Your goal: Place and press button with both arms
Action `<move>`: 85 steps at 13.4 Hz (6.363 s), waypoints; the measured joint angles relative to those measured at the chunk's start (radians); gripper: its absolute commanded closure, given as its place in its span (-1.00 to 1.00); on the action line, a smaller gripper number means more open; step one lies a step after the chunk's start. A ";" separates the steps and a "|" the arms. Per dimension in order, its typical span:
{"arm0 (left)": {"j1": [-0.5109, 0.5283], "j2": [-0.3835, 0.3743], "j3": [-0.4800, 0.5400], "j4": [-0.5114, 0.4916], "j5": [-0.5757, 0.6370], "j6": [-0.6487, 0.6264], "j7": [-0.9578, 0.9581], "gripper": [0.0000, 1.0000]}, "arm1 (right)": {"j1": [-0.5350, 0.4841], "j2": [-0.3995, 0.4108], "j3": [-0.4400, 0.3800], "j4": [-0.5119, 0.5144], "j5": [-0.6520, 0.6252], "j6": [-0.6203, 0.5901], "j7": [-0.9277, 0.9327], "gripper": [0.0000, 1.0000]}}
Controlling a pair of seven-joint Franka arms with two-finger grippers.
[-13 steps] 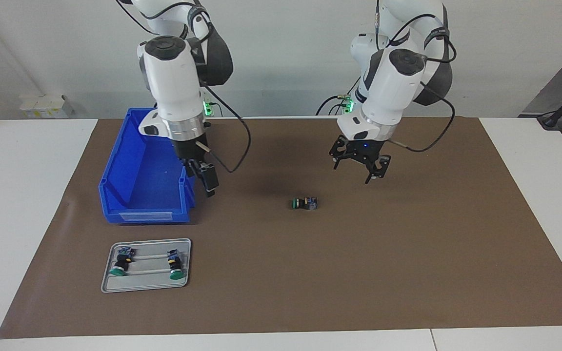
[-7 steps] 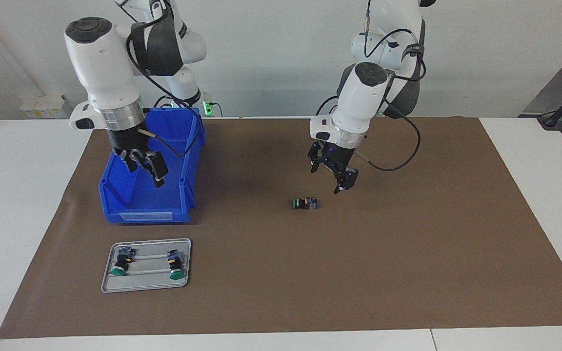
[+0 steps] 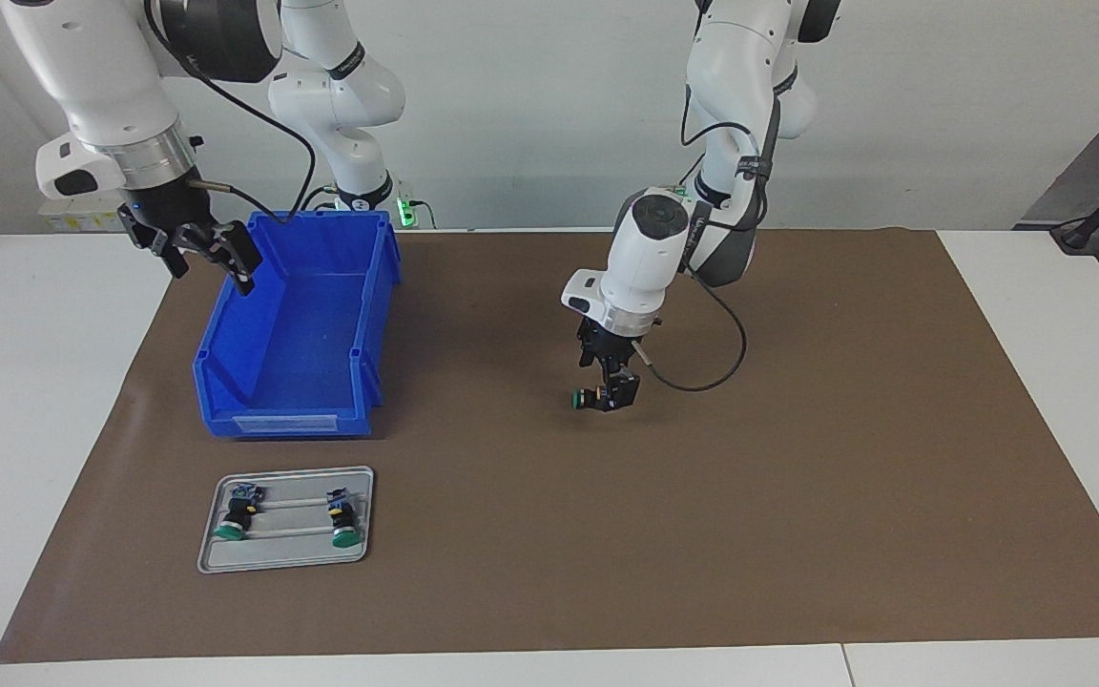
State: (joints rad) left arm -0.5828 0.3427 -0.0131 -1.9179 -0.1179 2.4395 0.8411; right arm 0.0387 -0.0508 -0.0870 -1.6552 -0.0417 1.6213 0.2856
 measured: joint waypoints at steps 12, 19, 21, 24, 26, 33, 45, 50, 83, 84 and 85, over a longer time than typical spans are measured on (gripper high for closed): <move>-0.073 0.038 -0.001 0.002 0.001 0.001 0.026 -1.00 | -0.075 -0.016 0.022 0.023 0.036 -0.050 -0.143 -1.00; -0.082 0.044 0.003 0.001 0.001 0.001 0.019 -1.00 | -0.006 -0.016 0.026 0.021 -0.010 -0.055 -0.108 -1.00; -0.082 0.050 0.003 0.001 0.001 0.001 0.016 -1.00 | -0.002 -0.016 0.028 0.017 -0.010 -0.059 -0.079 -1.00; -0.082 0.059 0.004 -0.003 0.001 0.001 0.015 -1.00 | -0.002 -0.016 0.028 0.013 -0.009 -0.059 -0.079 -1.00; -0.082 0.061 0.003 -0.006 0.001 0.003 0.015 -1.00 | -0.002 -0.016 0.028 0.013 -0.002 -0.059 -0.078 -1.00; -0.086 0.062 0.003 -0.026 0.001 0.035 0.015 -1.00 | 0.000 -0.016 0.031 0.013 -0.002 -0.051 -0.106 -1.00; -0.089 0.062 0.004 -0.043 0.001 0.062 0.015 -0.81 | 0.016 -0.016 0.034 0.013 -0.001 -0.048 -0.106 -1.00; -0.090 0.056 0.006 -0.043 0.012 0.078 0.016 0.04 | 0.016 -0.016 0.034 0.013 -0.001 -0.048 -0.106 -1.00; -0.080 0.063 0.015 0.019 0.046 -0.036 0.082 -0.07 | 0.016 -0.016 0.034 0.013 -0.001 -0.048 -0.106 -1.00; -0.079 0.063 0.016 0.030 0.046 -0.058 0.091 -0.07 | 0.016 -0.016 0.034 0.013 -0.001 -0.048 -0.106 -1.00; -0.079 0.063 0.016 0.039 0.046 -0.067 0.095 -0.07 | 0.016 -0.016 0.034 0.013 -0.001 -0.048 -0.106 -1.00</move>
State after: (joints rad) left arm -0.6622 0.4058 0.0029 -1.8792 -0.0714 2.3721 0.9361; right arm 0.0549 -0.0663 -0.0532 -1.6420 -0.0427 1.5731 0.1795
